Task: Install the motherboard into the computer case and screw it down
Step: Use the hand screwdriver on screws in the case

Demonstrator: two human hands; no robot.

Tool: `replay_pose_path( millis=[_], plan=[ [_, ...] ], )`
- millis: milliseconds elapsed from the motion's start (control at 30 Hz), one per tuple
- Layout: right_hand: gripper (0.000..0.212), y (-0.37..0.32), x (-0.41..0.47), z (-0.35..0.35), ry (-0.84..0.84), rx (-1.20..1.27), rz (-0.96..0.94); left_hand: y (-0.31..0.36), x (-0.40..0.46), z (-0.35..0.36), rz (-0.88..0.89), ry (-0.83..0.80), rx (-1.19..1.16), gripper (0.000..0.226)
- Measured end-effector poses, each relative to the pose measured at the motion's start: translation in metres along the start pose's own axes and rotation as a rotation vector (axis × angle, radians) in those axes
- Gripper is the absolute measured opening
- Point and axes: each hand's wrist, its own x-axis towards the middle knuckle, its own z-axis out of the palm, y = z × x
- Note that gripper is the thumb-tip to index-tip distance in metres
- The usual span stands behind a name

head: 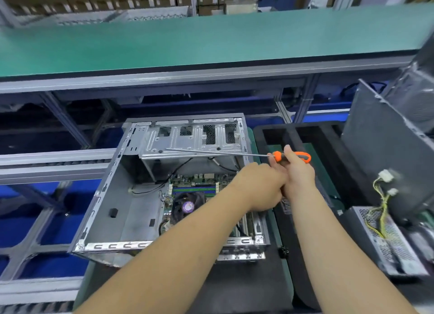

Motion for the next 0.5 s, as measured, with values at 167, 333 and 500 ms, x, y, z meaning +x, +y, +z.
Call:
replay_pose_path(
  millis=[167, 333, 500],
  plan=[
    [0.025, -0.006, 0.012, -0.033, 0.085, 0.122, 0.003, 0.045, 0.013, 0.025, -0.010, -0.383, 0.146, 0.008],
    [0.043, -0.011, 0.020, -0.055, 0.126, 0.123, 0.000, 0.094, 0.028, 0.083, -0.165, -0.596, 0.066, 0.039],
    [0.040, -0.019, 0.027, -0.067, 0.119, 0.154, 0.030, 0.103, 0.028, 0.113, -0.243, -0.686, -0.005, 0.039]
  ],
)
